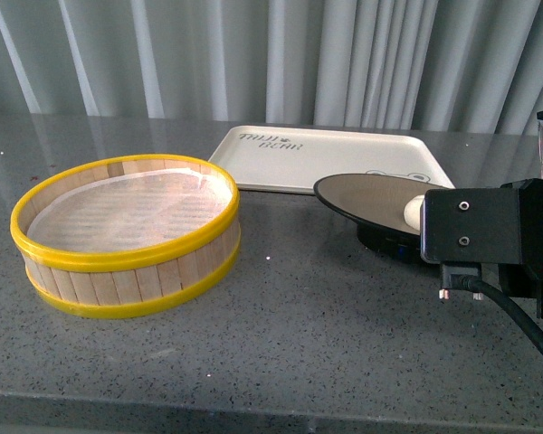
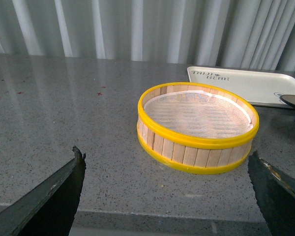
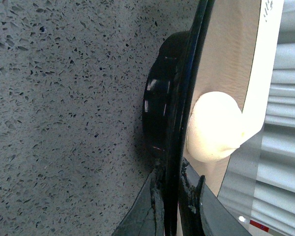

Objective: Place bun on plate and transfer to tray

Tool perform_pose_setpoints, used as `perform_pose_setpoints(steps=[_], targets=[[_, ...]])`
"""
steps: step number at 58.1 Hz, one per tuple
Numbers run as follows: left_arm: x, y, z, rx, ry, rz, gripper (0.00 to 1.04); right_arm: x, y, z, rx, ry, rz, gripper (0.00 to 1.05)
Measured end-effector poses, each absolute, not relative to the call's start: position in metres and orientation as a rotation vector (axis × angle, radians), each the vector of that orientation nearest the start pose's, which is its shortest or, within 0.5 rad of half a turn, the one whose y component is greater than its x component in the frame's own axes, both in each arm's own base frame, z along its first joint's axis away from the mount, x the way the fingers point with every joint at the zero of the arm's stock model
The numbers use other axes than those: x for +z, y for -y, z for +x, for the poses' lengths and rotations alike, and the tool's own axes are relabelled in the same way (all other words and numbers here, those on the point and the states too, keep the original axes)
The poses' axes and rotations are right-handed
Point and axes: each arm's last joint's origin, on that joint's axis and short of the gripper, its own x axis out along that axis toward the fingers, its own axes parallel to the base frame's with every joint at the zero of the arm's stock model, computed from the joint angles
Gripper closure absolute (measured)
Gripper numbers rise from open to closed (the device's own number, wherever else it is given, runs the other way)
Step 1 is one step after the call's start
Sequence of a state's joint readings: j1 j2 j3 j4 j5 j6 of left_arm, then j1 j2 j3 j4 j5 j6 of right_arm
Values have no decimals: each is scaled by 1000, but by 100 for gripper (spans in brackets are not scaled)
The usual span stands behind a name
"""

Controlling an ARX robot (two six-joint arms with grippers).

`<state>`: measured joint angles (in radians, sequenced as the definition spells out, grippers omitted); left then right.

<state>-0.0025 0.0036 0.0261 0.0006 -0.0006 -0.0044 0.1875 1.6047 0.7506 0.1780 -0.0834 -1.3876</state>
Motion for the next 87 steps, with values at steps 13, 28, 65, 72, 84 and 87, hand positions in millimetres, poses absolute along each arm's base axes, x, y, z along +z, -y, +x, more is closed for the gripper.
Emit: perform_pose_setpoints(steps=[13, 28, 65, 72, 84, 87], targets=[[172, 0, 96, -2, 23, -4, 7, 160, -58, 292, 670, -348, -1417, 101], [172, 0, 96, -2, 23, -4, 7, 152, -54, 282, 633, -249, -1538, 101], [172, 0, 96, -2, 23, -4, 7, 157, -45, 270, 512, -148, -1625, 102], [172, 0, 96, -2, 23, -4, 7, 161, -42, 271, 482, -118, -1670, 102], [172, 0, 96, -2, 23, -4, 7, 171, -31, 281, 429, -59, -1692, 102], [172, 0, 96, -2, 23, -4, 7, 177, -24, 291, 398, -43, -1684, 102]])
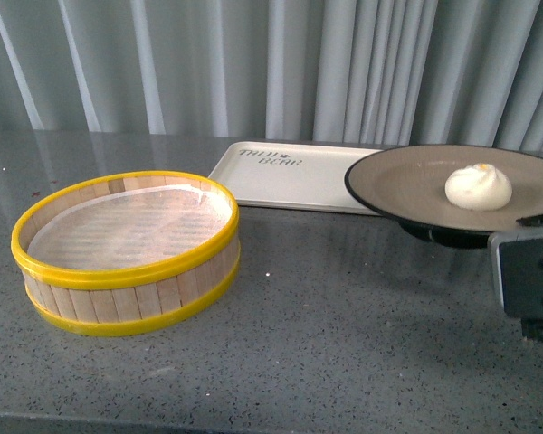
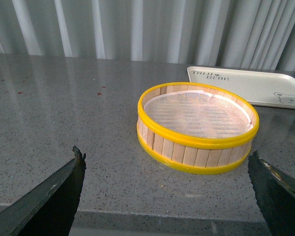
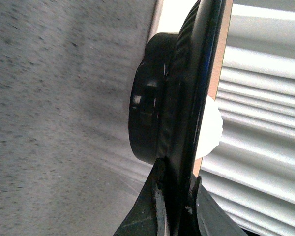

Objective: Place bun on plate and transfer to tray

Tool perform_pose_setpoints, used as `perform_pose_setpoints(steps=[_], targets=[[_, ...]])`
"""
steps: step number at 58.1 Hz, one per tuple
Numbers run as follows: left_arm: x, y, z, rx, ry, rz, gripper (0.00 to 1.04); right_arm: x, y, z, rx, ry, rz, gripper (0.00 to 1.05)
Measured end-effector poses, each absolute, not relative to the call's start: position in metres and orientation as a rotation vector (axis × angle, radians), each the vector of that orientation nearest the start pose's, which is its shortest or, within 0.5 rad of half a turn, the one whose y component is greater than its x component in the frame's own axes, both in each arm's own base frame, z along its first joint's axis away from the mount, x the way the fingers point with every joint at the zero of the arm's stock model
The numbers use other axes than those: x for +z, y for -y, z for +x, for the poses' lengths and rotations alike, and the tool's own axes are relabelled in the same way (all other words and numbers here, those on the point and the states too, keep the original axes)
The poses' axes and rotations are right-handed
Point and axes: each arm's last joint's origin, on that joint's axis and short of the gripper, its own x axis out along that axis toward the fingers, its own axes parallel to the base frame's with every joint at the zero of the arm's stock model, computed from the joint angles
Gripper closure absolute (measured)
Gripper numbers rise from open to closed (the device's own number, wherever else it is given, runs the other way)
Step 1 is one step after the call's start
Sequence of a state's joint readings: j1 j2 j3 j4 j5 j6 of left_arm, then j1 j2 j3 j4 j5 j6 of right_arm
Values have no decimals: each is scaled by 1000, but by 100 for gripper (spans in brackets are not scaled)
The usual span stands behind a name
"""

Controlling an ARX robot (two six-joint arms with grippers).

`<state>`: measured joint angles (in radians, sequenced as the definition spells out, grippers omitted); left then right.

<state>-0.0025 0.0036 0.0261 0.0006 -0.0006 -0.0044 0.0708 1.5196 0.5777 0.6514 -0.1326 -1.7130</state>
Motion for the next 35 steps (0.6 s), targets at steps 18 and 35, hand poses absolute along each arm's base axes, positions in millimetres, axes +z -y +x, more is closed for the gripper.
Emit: perform_pose_setpoints(steps=[18, 35], targets=[[172, 0, 96, -2, 23, -5, 7, 177, -4, 332, 346, -1, -1578, 102], [172, 0, 96, -2, 23, -4, 7, 171, -2, 361, 369, 4, -1489, 102]])
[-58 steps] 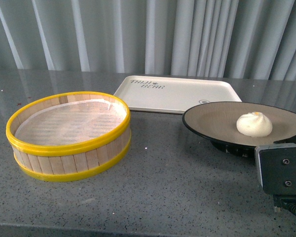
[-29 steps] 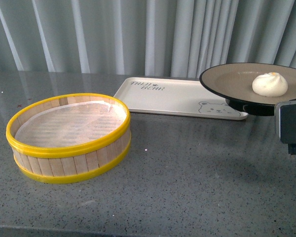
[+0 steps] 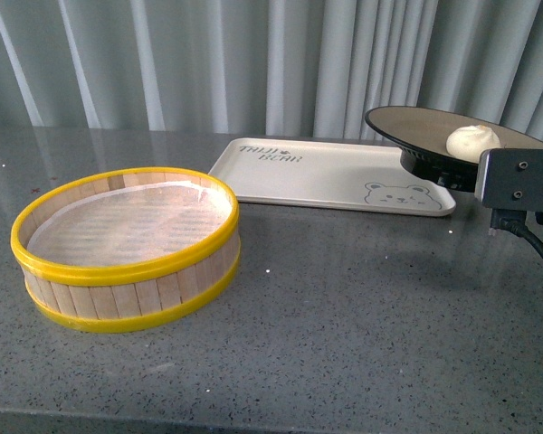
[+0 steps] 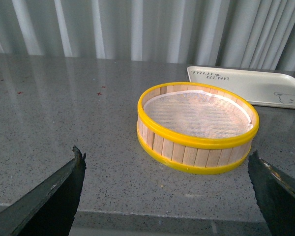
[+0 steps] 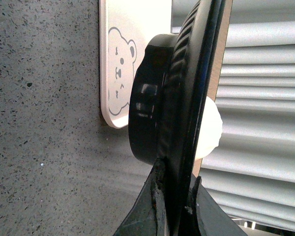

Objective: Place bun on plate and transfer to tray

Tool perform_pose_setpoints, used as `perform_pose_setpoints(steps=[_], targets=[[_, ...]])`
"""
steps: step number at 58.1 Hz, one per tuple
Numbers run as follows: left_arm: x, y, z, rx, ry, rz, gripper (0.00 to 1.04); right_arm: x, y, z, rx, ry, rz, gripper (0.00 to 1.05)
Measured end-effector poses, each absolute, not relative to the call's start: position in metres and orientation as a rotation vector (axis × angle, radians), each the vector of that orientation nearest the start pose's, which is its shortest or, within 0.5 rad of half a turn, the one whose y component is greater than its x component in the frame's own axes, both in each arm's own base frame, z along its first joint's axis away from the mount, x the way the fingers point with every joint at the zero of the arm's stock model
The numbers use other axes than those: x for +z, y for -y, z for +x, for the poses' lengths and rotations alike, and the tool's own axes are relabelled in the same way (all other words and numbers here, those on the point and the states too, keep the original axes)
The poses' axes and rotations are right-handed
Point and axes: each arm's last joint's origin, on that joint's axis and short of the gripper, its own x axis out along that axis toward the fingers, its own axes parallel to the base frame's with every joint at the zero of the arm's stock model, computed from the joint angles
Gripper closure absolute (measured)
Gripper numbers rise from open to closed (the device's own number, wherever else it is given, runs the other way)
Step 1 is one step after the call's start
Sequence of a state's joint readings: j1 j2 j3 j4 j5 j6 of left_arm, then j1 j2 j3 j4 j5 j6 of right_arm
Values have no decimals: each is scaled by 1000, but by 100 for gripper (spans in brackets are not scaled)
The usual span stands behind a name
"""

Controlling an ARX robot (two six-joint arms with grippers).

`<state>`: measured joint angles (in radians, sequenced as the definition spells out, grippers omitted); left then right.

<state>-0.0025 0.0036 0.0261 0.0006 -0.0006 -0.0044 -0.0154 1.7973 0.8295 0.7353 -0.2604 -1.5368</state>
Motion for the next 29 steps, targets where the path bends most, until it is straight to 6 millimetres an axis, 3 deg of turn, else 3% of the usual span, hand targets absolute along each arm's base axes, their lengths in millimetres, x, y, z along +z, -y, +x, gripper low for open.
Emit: perform_pose_setpoints(steps=[29], targets=[[172, 0, 96, -2, 23, -4, 7, 159, 11, 404, 470, -47, -1547, 102]])
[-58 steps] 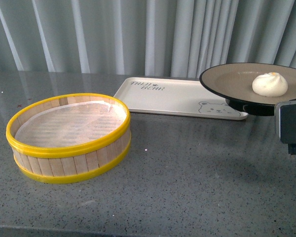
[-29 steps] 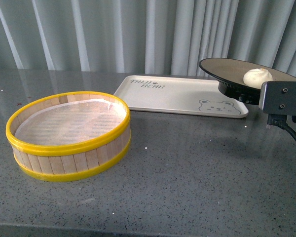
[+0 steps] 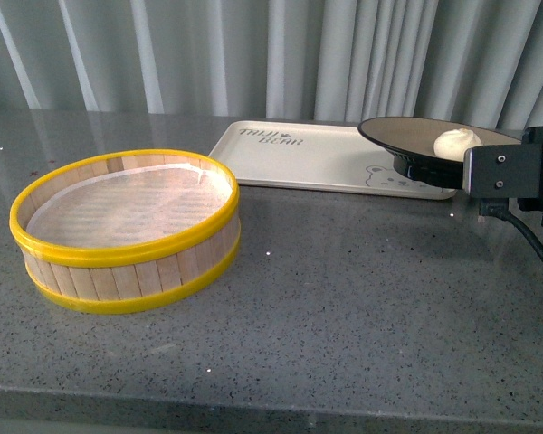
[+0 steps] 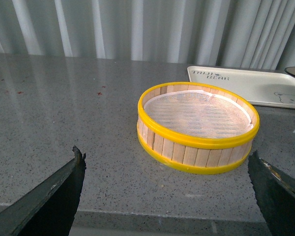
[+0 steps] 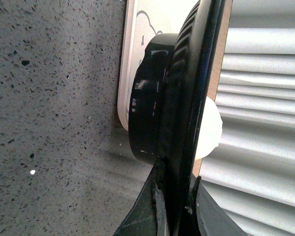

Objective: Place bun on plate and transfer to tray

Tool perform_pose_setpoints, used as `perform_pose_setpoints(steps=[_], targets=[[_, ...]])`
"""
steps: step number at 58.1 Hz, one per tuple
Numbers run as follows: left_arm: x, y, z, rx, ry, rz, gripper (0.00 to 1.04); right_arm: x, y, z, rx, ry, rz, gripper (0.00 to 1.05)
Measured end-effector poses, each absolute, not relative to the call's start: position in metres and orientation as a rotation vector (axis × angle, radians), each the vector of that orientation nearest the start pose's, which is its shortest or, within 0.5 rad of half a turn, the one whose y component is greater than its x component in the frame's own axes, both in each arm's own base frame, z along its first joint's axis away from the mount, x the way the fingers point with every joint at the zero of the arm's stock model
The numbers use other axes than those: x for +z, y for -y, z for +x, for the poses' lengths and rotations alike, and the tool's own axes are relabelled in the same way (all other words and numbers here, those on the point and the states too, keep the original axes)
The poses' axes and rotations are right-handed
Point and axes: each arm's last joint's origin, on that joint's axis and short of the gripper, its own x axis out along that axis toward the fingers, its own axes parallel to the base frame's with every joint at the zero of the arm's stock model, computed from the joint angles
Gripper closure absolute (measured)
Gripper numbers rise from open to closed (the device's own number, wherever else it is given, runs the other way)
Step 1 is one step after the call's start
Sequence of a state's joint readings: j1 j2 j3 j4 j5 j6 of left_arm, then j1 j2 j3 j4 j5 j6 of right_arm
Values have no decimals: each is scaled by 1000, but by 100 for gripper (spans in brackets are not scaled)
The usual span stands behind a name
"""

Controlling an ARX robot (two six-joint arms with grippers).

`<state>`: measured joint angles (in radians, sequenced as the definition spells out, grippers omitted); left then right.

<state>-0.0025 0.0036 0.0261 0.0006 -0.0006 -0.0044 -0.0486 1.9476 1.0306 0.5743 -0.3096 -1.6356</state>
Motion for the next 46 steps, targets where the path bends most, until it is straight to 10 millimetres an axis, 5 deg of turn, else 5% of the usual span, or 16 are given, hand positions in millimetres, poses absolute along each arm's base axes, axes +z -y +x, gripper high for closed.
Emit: perform_pose_setpoints(steps=[20, 46], targets=[[172, 0, 96, -2, 23, -4, 7, 161, 14, 427, 480, -58, -1588, 102], [172, 0, 96, -2, 23, -4, 7, 155, -7, 455, 508, -36, -1608, 102]])
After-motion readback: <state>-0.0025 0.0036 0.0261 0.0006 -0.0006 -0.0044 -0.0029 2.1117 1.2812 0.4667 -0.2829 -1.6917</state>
